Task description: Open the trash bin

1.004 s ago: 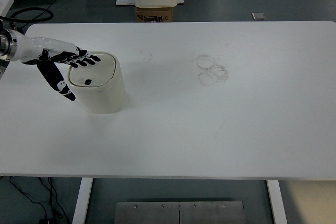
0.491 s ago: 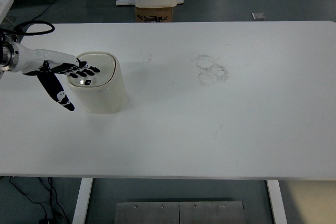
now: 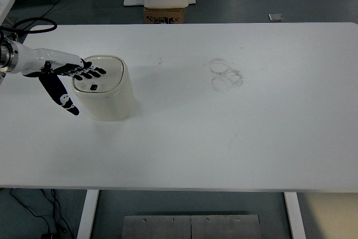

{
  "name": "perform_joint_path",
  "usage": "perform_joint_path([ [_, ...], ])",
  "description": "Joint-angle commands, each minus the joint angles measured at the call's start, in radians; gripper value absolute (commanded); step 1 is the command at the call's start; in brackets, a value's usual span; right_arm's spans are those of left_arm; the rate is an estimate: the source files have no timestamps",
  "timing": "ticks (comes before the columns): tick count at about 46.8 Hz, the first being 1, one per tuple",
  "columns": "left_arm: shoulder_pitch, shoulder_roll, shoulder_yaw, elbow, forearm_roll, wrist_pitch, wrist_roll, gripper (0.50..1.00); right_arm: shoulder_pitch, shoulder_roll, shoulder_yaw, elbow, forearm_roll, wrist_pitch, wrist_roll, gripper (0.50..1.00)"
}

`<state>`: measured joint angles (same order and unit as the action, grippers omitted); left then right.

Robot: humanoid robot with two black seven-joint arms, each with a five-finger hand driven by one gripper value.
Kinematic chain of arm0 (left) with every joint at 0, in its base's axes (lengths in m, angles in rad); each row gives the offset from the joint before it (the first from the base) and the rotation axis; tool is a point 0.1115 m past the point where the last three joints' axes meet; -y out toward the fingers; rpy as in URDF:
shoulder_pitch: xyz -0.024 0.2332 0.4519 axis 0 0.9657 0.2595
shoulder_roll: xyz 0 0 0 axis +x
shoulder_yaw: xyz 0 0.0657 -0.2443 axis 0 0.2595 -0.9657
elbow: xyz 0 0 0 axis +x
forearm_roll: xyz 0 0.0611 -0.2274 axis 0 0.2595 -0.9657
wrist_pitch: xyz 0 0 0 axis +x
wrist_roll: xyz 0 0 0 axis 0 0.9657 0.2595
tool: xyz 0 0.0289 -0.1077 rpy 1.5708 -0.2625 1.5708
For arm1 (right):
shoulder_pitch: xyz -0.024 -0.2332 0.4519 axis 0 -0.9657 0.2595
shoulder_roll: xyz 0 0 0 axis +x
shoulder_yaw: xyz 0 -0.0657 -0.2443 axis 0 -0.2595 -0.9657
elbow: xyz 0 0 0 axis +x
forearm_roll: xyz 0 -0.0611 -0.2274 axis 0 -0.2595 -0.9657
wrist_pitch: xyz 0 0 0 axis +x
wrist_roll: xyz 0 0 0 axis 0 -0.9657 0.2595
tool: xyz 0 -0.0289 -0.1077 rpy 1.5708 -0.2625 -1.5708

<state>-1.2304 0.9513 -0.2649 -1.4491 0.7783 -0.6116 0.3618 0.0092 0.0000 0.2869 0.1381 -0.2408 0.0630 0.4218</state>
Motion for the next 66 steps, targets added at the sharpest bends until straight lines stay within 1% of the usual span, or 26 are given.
perform_joint_path([
  [1, 0.0, -0.003, 0.0, 0.001, 0.001, 0.001, 0.0, 1.0, 0.0, 0.0, 0.0, 0.0, 0.0, 0.0, 0.0, 0.991],
  [9, 0.002, -0.005, 0.0, 0.001, 0.003, 0.001, -0.001, 1.0, 0.0, 0.0, 0.0, 0.0, 0.0, 0.0, 0.0, 0.991],
  [29, 0.048, -0.003, 0.001, -0.016, 0.004, 0.001, 0.0, 1.0, 0.0, 0.0, 0.0, 0.0, 0.0, 0.0, 0.0, 0.991],
  [33, 0.032, -0.002, 0.0, -0.016, 0.001, 0.001, 0.0, 1.0, 0.0, 0.0, 0.0, 0.0, 0.0, 0.0, 0.0, 0.991],
  [34, -0.007, -0.002, -0.008, -0.008, -0.014, 0.001, -0.001, 1.0, 0.0, 0.0, 0.0, 0.0, 0.0, 0.0, 0.0, 0.991],
  [35, -0.024, -0.003, -0.008, -0.005, -0.023, 0.001, -0.001, 1.0, 0.0, 0.0, 0.0, 0.0, 0.0, 0.0, 0.0, 0.991],
  [38, -0.073, -0.008, -0.008, 0.016, -0.051, 0.001, 0.0, 1.0, 0.0, 0.0, 0.0, 0.0, 0.0, 0.0, 0.0, 0.991],
  [47, -0.15, -0.02, -0.011, 0.067, -0.094, 0.001, -0.001, 1.0, 0.0, 0.0, 0.0, 0.0, 0.0, 0.0, 0.0, 0.991],
  [55, -0.181, -0.028, -0.025, 0.128, -0.149, 0.001, -0.001, 1.0, 0.0, 0.0, 0.0, 0.0, 0.0, 0.0, 0.0, 0.991],
  [59, -0.204, -0.034, -0.053, 0.208, -0.218, 0.001, -0.001, 1.0, 0.0, 0.0, 0.0, 0.0, 0.0, 0.0, 0.0, 0.991],
  [64, -0.225, -0.08, -0.074, 0.318, -0.292, 0.001, -0.001, 1.0, 0.0, 0.0, 0.0, 0.0, 0.0, 0.0, 0.0, 0.991],
  [66, -0.225, -0.088, -0.086, 0.351, -0.318, 0.001, -0.001, 1.0, 0.0, 0.0, 0.0, 0.0, 0.0, 0.0, 0.0, 0.991],
])
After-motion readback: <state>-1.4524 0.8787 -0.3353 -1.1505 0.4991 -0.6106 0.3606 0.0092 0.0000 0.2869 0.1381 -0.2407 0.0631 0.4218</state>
